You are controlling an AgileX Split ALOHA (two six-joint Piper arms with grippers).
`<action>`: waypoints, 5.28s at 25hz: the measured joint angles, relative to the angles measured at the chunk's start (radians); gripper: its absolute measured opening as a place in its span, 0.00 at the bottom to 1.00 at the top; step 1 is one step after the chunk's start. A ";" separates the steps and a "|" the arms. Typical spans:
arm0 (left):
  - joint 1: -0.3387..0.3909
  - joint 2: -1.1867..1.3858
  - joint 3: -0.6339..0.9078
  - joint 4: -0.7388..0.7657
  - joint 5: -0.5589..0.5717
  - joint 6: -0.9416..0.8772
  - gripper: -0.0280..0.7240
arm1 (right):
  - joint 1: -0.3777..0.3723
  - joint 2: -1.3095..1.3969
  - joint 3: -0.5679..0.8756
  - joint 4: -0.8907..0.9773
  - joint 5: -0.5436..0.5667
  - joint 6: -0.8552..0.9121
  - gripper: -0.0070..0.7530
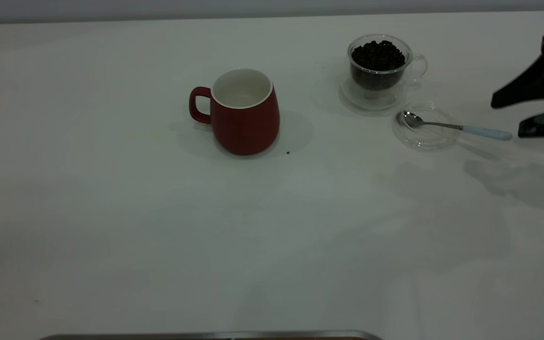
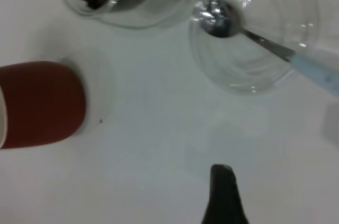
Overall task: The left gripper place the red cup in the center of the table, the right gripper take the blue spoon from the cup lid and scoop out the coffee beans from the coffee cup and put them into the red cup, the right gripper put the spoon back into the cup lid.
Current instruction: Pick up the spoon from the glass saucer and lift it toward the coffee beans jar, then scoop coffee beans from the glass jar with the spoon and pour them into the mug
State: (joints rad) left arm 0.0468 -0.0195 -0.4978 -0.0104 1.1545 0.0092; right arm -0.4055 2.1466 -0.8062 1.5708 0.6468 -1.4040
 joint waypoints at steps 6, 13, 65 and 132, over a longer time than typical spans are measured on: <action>0.000 0.000 0.000 0.000 0.000 0.000 0.75 | -0.061 0.088 -0.005 0.136 0.083 -0.141 0.78; 0.000 0.000 0.000 0.000 0.000 -0.001 0.75 | -0.067 0.174 -0.010 0.224 0.111 -0.236 0.78; 0.000 0.000 0.000 0.000 0.000 -0.001 0.75 | -0.079 0.352 -0.127 0.226 0.267 -0.233 0.58; 0.000 0.000 0.000 0.000 0.000 -0.001 0.75 | 0.141 0.110 -1.025 -0.898 0.553 0.939 0.16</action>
State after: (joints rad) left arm 0.0468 -0.0195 -0.4978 -0.0104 1.1548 0.0085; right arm -0.2647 2.2569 -1.8309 0.6723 1.1996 -0.4649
